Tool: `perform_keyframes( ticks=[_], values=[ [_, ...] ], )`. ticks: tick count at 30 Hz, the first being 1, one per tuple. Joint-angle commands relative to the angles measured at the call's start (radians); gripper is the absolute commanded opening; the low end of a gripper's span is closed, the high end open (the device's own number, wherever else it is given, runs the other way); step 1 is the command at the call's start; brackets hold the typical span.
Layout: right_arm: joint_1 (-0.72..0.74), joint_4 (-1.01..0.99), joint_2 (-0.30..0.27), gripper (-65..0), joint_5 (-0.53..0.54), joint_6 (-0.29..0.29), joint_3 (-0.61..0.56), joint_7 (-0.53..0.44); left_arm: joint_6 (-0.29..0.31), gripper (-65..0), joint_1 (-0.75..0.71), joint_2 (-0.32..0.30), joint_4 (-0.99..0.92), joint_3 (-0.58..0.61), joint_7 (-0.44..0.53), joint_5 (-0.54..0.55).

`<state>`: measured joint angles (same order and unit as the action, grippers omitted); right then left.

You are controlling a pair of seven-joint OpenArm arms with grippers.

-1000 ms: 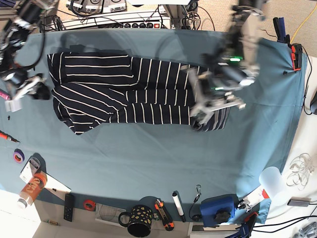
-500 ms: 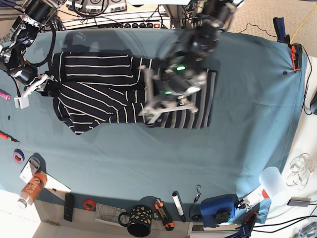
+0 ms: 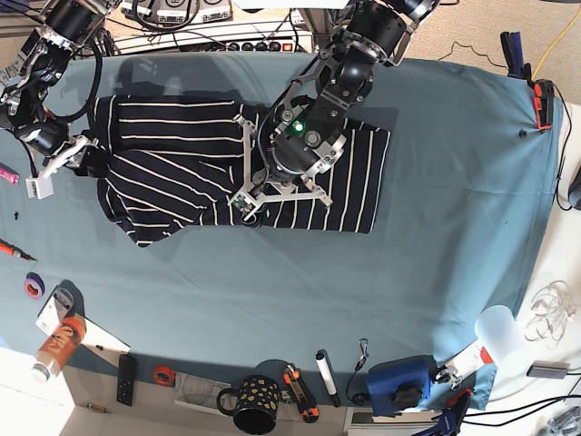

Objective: Layout the t-shirt on the table in an organized manner, then fold the t-shirt properly
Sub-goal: 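Lift the strip end with the left gripper and fold it toward the right gripper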

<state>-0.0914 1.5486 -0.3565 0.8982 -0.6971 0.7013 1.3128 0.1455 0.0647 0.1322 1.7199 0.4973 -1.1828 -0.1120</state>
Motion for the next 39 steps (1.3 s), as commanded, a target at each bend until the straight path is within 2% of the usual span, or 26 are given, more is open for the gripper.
perform_keyframes(
  ticks=[1, 4, 7, 10, 14, 16, 21, 24, 27, 31, 34, 37, 39],
  values=[
    [0.011, 0.016, -0.021, -39.7, 0.017, -0.001, 0.007, -0.026, -0.004, -65.0, 0.017, 0.025, 0.016, 0.005, 0.026, 0.020],
    [0.011, 0.016, -0.021, -39.7, 0.017, -0.001, 0.007, -0.027, 0.000, -65.0, 0.016, 0.025, 0.016, 0.005, 0.063, 0.075],
    [0.011, 0.016, -0.021, -39.7, 0.017, -0.001, 0.007, -0.027, 0.040, -65.0, 0.016, 0.025, 0.016, 0.005, 0.126, 0.130],
    [0.011, 0.016, -0.021, -39.7, 0.017, -0.001, 0.007, -0.027, 0.087, -65.0, 0.016, 0.025, 0.016, 0.005, 0.137, 0.135],
    [0.011, 0.016, -0.021, -39.7, 0.017, -0.001, 0.007, -0.027, 0.091, -43.3, 0.016, 0.025, 0.016, 0.005, 0.140, 0.135],
    [0.011, 0.016, -0.021, -39.7, 0.017, -0.001, 0.007, -0.027, 0.086, -37.1, 0.016, 0.025, 0.016, 0.005, 0.156, 0.136],
    [0.011, 0.016, -0.021, -39.7, 0.017, -0.001, 0.007, -0.031, 0.084, -36.4, 0.021, 0.025, 0.058, 0.005, 0.135, 0.139],
    [0.011, 0.016, -0.021, -39.7, 0.017, -0.001, 0.007, -0.039, 0.083, -36.4, 0.021, 0.025, 0.131, 0.005, 0.104, 0.179],
    [0.011, 0.016, -0.021, -39.7, 0.017, -0.001, 0.007, -0.042, 0.056, -36.4, 0.008, 0.025, 0.208, 0.004, 0.100, 0.191],
    [0.012, 0.016, -0.024, -39.7, 0.018, -0.001, 0.007, -0.043, 0.055, -36.4, -0.021, 0.025, 0.272, 0.003, 0.102, 0.103],
    [0.016, 0.016, -0.026, -39.7, 0.018, -0.001, 0.008, -0.048, 0.000, -36.4, -0.035, 0.025, 0.274, 0.003, 0.098, -0.045],
    [0.023, 0.017, -0.027, -39.7, 0.021, -0.001, 0.008, -0.049, -0.053, -36.4, -0.040, -0.031, 0.273, 0.002, 0.098, -0.130],
    [0.025, 0.017, -0.033, -39.7, 0.029, -0.001, 0.008, -0.048, -0.060, -36.4, -0.041, -0.079, 0.273, -0.012, 0.092, -0.143]
  ],
)
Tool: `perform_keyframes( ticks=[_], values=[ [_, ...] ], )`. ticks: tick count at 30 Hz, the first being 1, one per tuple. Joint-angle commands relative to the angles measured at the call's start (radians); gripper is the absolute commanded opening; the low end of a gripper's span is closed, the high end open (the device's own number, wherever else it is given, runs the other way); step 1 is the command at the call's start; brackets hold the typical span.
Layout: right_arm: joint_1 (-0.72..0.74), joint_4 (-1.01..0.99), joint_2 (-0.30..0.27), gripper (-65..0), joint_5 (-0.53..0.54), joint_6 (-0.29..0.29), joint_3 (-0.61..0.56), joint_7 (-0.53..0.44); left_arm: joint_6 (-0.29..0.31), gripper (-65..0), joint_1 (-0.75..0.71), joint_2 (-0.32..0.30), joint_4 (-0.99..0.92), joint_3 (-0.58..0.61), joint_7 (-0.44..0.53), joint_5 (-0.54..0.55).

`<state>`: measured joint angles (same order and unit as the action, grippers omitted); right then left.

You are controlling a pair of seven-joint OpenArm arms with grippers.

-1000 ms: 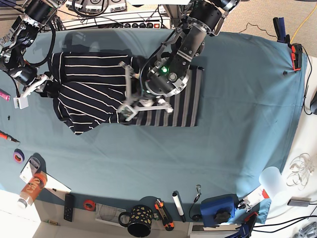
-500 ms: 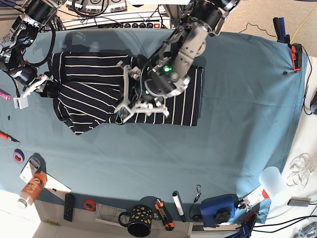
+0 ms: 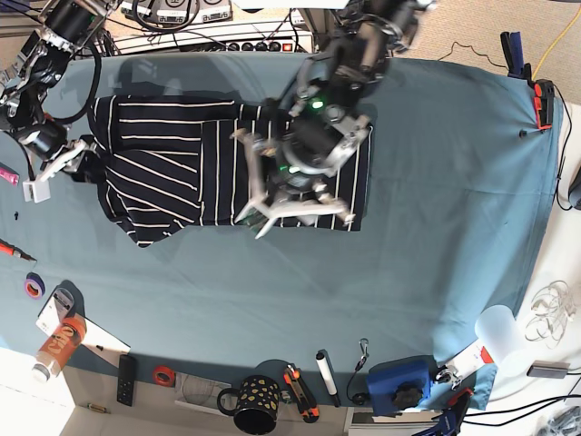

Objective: Layout the t-shirt on the table in an organized manner, then fold the t-shirt properly

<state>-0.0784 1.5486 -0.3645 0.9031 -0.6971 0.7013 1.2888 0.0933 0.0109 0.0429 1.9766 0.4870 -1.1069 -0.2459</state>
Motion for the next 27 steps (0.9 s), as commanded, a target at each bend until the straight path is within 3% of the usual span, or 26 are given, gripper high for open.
perform_keyframes(
  ticks=[1, 7, 10, 13, 24, 27],
  values=[
    [0.012, 0.017, -0.032, -39.7, 0.029, -0.001, 0.008, -0.024, -0.008, -36.4, 0.009, -0.010, 0.016, -0.016, 0.013, -0.005],
    [0.012, 0.017, -0.084, -39.7, 0.074, -0.001, 0.008, -0.010, 0.045, -36.4, -0.040, -0.114, 0.006, -0.162, 0.027, 0.177],
    [0.012, 0.017, -0.110, -39.7, 0.118, -0.001, 0.008, -0.010, 0.065, -36.4, -0.070, -0.144, -0.026, -0.232, 0.108, 0.278],
    [0.012, 0.017, -0.129, -39.7, 0.126, -0.001, 0.008, -0.002, 0.065, -36.4, -0.097, -0.148, -0.043, -0.275, 0.175, 0.288],
    [0.014, 0.017, -0.140, -39.7, 0.125, -0.001, 0.008, -0.004, 0.064, -36.4, -0.097, -0.148, -0.049, -0.280, 0.158, 0.288],
    [0.014, 0.017, -0.146, -38.4, 0.116, -0.001, 0.006, 0.047, 0.064, -36.4, -0.097, -0.148, -0.049, -0.280, 0.158, 0.289]
  ],
)
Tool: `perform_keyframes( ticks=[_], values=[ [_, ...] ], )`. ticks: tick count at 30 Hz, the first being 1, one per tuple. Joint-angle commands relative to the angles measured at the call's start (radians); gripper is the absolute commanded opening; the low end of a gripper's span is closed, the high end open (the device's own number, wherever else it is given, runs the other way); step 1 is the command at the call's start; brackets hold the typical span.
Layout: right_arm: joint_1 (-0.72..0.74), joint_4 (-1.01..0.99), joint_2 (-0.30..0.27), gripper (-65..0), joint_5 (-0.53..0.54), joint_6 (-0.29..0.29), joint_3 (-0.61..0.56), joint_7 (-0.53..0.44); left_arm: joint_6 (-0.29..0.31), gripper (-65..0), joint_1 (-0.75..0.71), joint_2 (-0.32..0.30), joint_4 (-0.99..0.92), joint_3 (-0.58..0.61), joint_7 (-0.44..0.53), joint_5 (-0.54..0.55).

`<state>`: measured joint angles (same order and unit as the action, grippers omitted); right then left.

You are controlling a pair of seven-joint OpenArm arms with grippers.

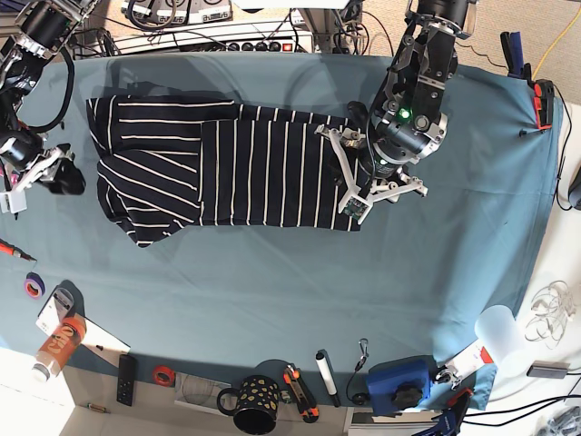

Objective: Layout the t-shirt on the table in an organized manner, then fold the t-shirt properly

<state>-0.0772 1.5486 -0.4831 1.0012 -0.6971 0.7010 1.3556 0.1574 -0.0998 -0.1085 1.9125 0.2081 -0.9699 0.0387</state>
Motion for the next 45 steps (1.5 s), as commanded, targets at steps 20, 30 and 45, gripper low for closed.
perform_keyframes(
  ticks=[20, 30, 45],
  values=[
    [0.006, -0.210, -0.013, -26.5, 0.049, 0.009, 0.007, -0.054, 0.000, -36.4, 0.014, 0.008, 0.015, -0.001, 0.021, 0.034],
    [0.086, -0.425, -0.012, -26.5, 0.322, -0.001, 0.006, 0.041, 0.000, -36.4, 0.014, 0.008, 0.015, -0.001, 0.021, 0.034],
    [0.091, -0.389, -0.013, -26.6, 0.158, -0.001, -0.053, 0.041, 0.000, -36.4, 0.014, 0.008, 0.015, -0.001, 0.027, 0.034]
  ],
)
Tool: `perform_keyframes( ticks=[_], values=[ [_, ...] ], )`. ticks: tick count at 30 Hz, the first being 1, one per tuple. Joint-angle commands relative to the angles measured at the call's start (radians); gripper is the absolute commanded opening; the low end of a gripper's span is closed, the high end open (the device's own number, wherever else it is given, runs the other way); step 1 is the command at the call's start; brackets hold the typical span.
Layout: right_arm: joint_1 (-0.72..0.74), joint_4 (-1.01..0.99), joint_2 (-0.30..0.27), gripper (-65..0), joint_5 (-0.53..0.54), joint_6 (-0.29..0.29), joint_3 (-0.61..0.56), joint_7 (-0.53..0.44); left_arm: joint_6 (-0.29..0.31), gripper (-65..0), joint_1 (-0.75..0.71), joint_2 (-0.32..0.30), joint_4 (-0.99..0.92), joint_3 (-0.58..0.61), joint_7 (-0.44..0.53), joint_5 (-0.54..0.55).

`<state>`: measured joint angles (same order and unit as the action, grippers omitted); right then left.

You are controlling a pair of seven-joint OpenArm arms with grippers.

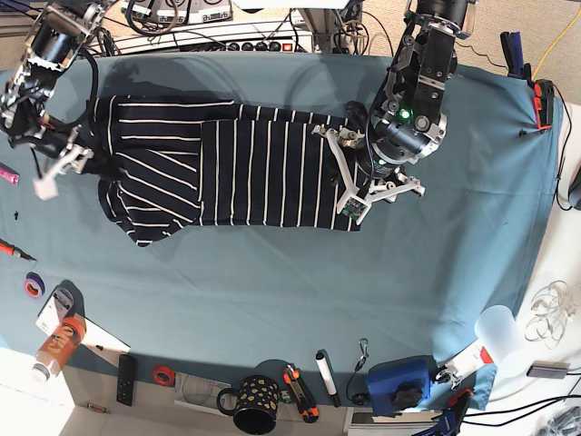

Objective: Layout the t-shirt on the table in an organized manner, then fold the t-shirt properly

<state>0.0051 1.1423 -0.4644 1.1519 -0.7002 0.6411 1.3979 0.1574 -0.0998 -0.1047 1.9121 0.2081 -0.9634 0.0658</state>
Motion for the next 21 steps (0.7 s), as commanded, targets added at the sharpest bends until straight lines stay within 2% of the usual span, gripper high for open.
perform_keyframes(
  ticks=[1, 7, 11, 21],
  values=[
    [0.009, 0.040, -0.031, -26.6, 0.006, 0.002, 0.040, -0.002, 0.000, -36.4, 0.014, 0.005, 0.015, -0.001, 0.021, 0.006],
    [0.009, 0.156, -0.032, -26.6, -0.013, 0.002, 0.199, -0.002, 0.000, -36.4, 0.014, 0.005, 0.015, -0.001, 0.022, 0.007],
    [0.008, 0.152, -0.018, -26.6, -0.076, 0.002, 0.178, -0.002, 0.000, -36.4, 0.014, 0.005, 0.015, -0.001, 0.022, 0.014],
    [0.008, 0.152, 0.094, -26.6, -0.193, 0.006, 0.090, -0.002, 0.000, -36.4, 0.014, 0.005, 0.015, -0.001, 0.021, 0.014]
  ],
)
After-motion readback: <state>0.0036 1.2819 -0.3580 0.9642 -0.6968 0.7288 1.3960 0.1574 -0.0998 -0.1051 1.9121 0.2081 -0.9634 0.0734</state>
